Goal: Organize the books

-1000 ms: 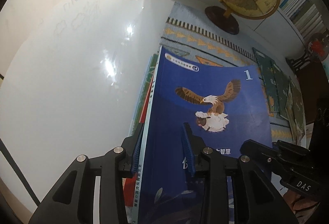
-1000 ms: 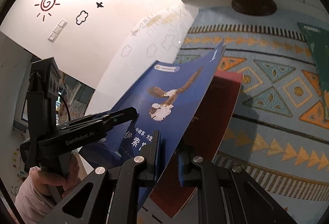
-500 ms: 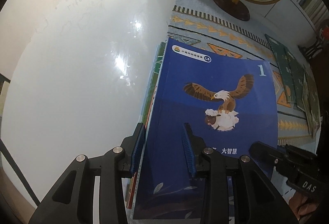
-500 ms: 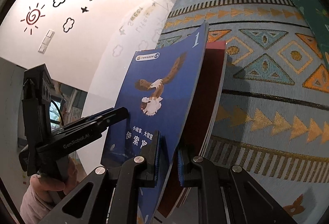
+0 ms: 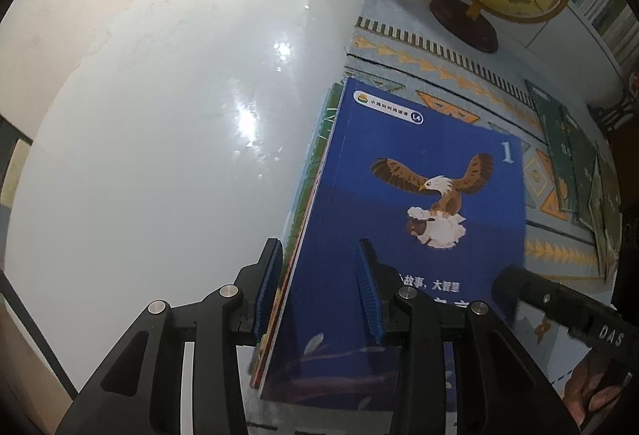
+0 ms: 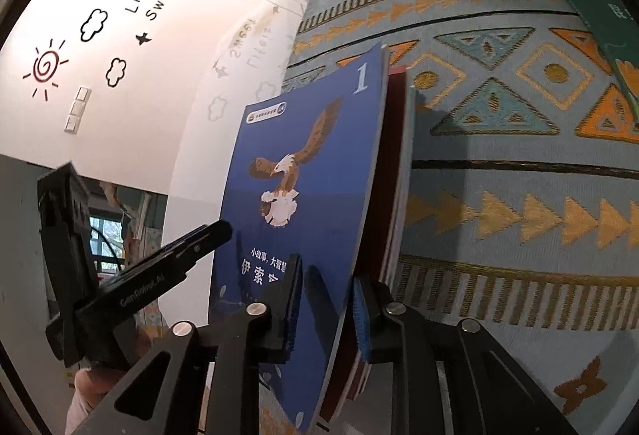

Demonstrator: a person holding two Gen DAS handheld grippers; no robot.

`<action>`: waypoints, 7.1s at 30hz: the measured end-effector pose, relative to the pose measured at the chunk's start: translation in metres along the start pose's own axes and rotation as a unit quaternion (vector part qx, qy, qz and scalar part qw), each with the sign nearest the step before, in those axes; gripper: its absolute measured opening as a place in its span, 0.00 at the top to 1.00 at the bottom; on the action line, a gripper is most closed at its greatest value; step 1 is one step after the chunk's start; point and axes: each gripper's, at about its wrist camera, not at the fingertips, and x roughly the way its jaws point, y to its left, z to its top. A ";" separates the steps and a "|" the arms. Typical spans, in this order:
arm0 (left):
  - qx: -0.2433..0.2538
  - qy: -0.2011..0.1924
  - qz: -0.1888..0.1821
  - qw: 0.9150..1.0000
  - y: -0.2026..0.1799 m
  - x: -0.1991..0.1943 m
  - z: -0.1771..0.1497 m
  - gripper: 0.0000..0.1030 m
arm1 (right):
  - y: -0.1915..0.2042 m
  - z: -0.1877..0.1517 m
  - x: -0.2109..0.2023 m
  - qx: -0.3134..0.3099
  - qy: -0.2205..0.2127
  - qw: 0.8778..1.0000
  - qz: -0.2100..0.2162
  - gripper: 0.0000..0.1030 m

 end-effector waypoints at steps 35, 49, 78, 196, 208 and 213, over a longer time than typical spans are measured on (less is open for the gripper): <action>0.164 -0.107 -0.115 0.974 -0.247 -0.137 -0.039 0.28 | -0.191 -0.113 -0.396 0.001 -0.205 0.974 -0.098 0.51; 0.181 -0.037 -0.151 0.971 -0.357 -0.022 0.040 0.28 | -0.240 -0.012 -0.400 0.024 -0.205 0.972 -0.113 0.46; 0.292 0.075 -0.207 0.931 -0.481 0.078 -0.009 0.51 | -0.368 0.037 -0.311 0.131 -0.149 0.972 -0.125 0.41; 0.100 -0.093 -0.156 0.978 -0.136 -0.094 -0.078 0.58 | -0.035 -0.071 -0.194 -0.134 -0.090 0.986 0.041 0.89; 0.051 -0.091 -0.114 0.988 -0.070 -0.082 -0.052 0.58 | 0.015 -0.046 -0.125 -0.157 -0.062 0.985 0.043 0.89; 0.015 -0.084 -0.110 0.990 -0.038 -0.068 -0.045 0.58 | 0.026 -0.042 -0.090 -0.149 -0.045 0.987 0.044 0.89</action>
